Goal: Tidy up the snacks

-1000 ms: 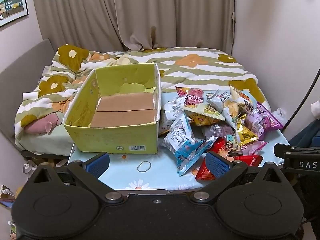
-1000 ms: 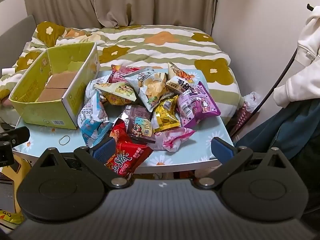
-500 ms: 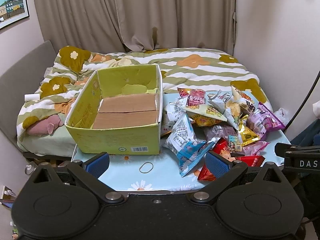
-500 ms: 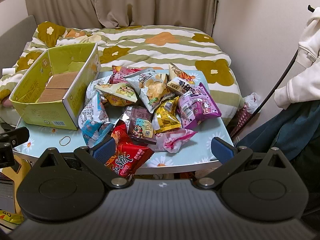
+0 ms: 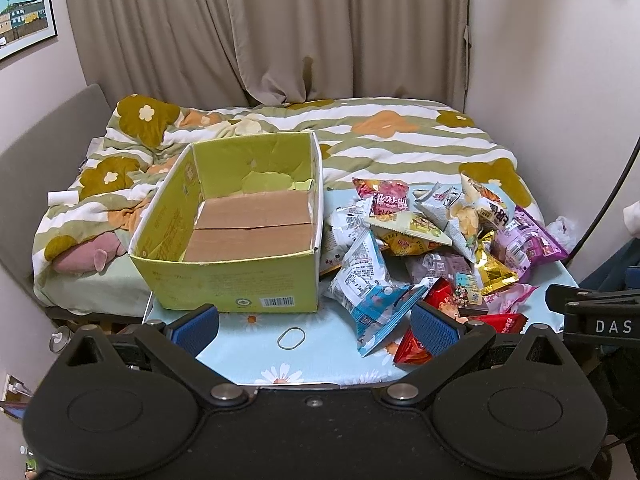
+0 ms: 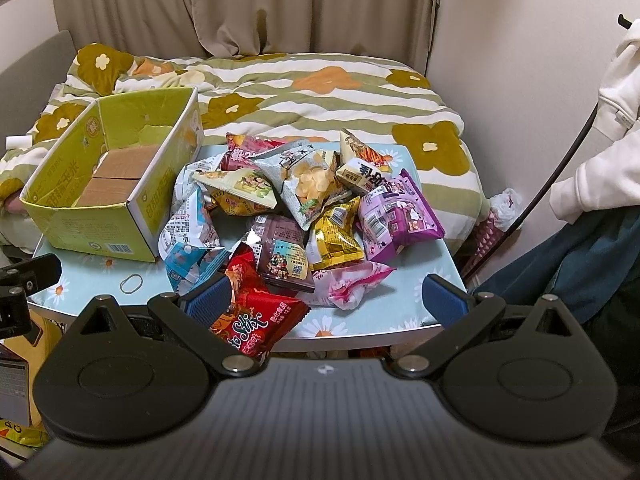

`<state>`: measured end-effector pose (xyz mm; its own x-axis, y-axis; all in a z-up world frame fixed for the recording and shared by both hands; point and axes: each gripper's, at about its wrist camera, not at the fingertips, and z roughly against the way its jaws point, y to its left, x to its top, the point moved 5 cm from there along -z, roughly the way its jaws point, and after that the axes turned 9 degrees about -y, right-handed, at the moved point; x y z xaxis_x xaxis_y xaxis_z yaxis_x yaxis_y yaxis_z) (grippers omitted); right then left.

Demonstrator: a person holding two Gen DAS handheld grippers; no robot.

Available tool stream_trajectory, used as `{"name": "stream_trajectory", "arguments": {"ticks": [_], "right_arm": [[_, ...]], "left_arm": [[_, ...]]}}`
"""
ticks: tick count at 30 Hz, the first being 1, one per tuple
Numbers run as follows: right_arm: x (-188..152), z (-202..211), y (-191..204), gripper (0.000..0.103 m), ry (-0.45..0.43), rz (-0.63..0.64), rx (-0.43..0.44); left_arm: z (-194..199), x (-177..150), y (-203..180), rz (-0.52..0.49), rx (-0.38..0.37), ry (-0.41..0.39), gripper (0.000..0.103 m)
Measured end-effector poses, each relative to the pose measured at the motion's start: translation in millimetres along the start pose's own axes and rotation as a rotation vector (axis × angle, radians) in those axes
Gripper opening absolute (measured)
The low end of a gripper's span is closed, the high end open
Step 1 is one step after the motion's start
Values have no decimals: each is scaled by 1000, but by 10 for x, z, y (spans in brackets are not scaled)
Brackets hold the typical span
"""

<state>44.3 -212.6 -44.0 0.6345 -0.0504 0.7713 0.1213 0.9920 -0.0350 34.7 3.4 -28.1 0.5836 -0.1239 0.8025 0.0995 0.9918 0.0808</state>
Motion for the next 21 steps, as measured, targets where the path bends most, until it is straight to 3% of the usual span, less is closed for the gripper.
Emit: {"name": "stream_trajectory", "arguments": {"ticks": [21], "right_arm": [[71,20,32,103,-2,-1,-2]], "left_arm": [[-1,13,-30,0,0,-1,103]]}}
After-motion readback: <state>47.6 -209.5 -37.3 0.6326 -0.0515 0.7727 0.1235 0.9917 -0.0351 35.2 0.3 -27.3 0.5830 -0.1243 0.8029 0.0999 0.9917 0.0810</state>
